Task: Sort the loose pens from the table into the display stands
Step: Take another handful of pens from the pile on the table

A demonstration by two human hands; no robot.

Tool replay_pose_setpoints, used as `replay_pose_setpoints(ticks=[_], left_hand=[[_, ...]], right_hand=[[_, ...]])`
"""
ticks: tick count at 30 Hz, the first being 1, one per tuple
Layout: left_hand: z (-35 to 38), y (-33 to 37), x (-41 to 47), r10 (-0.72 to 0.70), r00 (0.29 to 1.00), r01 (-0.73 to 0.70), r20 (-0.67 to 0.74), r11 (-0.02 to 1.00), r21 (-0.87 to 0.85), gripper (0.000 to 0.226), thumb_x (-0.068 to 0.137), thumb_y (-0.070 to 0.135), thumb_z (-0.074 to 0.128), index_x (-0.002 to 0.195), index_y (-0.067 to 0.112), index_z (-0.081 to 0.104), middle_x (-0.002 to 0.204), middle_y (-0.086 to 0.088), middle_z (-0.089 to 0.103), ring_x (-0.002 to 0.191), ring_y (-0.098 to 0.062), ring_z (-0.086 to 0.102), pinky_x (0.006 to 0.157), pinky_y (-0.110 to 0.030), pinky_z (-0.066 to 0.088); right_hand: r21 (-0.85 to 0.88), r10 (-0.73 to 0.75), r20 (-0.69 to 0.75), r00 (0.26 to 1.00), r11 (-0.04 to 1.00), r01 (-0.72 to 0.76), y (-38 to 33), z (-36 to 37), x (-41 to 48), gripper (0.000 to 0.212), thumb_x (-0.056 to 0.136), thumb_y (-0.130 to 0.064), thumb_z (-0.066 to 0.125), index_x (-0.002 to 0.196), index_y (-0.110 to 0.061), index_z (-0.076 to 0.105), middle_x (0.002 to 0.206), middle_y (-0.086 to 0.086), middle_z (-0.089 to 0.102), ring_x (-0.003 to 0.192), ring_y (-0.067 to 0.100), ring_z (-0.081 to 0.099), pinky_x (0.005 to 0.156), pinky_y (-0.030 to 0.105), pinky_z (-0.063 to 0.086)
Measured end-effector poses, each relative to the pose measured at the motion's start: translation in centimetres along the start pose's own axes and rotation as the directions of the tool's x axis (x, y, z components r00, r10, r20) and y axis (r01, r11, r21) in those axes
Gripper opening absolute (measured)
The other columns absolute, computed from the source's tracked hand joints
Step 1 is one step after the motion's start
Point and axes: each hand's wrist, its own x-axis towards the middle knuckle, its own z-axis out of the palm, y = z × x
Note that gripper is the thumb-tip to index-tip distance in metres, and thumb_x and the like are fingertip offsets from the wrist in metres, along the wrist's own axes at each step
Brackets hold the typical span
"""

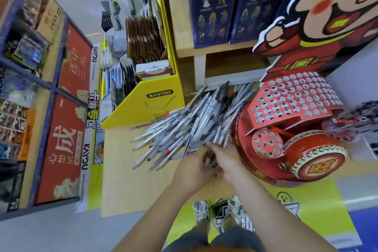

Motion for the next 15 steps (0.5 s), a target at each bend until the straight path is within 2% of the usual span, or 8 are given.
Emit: replay_pose_setpoints(ticks=[2,4,6,7,9,10,13,15], left_hand=[[-0.5,-0.2,-0.4,0.063,0.998,-0.061,0.011,0.993,-0.098,0.034,0.083,0.035,0.071,0.114,0.026,0.060,0.097,0.008,0.070,0.083,-0.011,0.062,0.071,-0.028,0.047],[-1.4,-1.2,-0.8,0.037,0.992,-0.056,-0.121,0.986,-0.160,0.019,0.087,0.030,0.067,0.106,0.028,0.066,0.093,0.012,0.070,0.081,-0.006,0.062,0.073,-0.027,0.048],[-2.0,-2.5,-0.5,-0.013,0.940,0.006,-0.340,1.000,-0.021,0.021,0.087,0.027,0.066,0.108,0.024,0.067,0.098,0.004,0.068,0.088,-0.014,0.061,0.072,-0.030,0.047],[-2.1,-3.0,-0.2,-0.002,0.920,0.045,-0.392,0.994,0.100,0.028,0.087,0.027,0.066,0.114,0.021,0.064,0.104,0.000,0.066,0.096,-0.020,0.060,0.074,-0.032,0.045],[-1.8,-3.2,0.3,0.020,0.936,0.101,-0.350,0.941,0.323,0.043,0.088,0.034,0.063,0.127,0.019,0.052,0.114,-0.002,0.060,0.108,-0.025,0.054,0.075,-0.034,0.043],[-1.6,-3.0,0.5,0.010,0.951,0.118,-0.310,0.913,0.390,0.046,0.089,0.037,0.060,0.129,0.020,0.046,0.114,-0.002,0.060,0.108,-0.024,0.055,0.072,-0.033,0.042],[-0.9,-2.9,0.9,-0.056,0.963,0.156,-0.265,0.914,0.374,0.043,0.089,0.037,0.059,0.123,0.019,0.039,0.098,-0.005,0.064,0.088,-0.026,0.062,0.054,-0.032,0.032],[-0.5,-3.3,0.7,-0.068,0.964,0.150,-0.258,0.938,0.311,0.043,0.087,0.035,0.064,0.118,0.019,0.040,0.092,-0.006,0.065,0.083,-0.027,0.062,0.053,-0.032,0.030]], right_hand=[[0.036,0.037,0.024,0.999,0.999,-0.038,0.0,-0.3,0.2,0.015,0.091,-0.014,0.065,0.105,-0.017,0.062,0.083,0.006,0.069,0.060,0.017,0.062,0.046,0.021,0.042],[0.078,0.096,0.049,0.994,0.992,-0.099,0.1,-0.5,0.1,0.011,0.092,-0.009,0.062,0.102,-0.011,0.060,0.065,0.007,0.065,0.046,0.018,0.059,0.042,0.023,0.041],[0.124,0.139,0.068,0.988,0.981,-0.147,0.4,-0.8,0.0,0.009,0.091,0.000,0.057,0.096,-0.007,0.059,0.057,0.005,0.061,0.046,0.017,0.062,0.040,0.023,0.042],[0.144,0.153,0.070,0.986,0.976,-0.161,0.5,-1.0,-0.3,0.010,0.090,0.003,0.055,0.092,-0.006,0.057,0.057,0.006,0.059,0.047,0.017,0.063,0.039,0.022,0.042],[0.159,0.169,0.060,0.984,0.971,-0.176,1.0,-1.3,-0.7,0.011,0.088,0.005,0.053,0.084,-0.005,0.056,0.059,0.008,0.054,0.047,0.018,0.062,0.040,0.023,0.046],[0.155,0.168,0.051,0.984,0.972,-0.174,1.3,-1.4,-0.8,0.013,0.087,0.006,0.054,0.080,-0.005,0.055,0.060,0.009,0.052,0.046,0.018,0.061,0.041,0.023,0.046],[0.132,0.144,0.030,0.989,0.980,-0.147,1.9,-1.6,-1.0,0.014,0.083,0.007,0.059,0.076,-0.004,0.055,0.063,0.013,0.049,0.041,0.014,0.055,0.042,0.024,0.044],[0.136,0.120,0.002,0.993,0.984,-0.119,2.1,-1.6,-0.9,0.014,0.084,0.006,0.061,0.077,-0.004,0.055,0.060,0.011,0.050,0.040,0.015,0.054,0.042,0.023,0.044]])
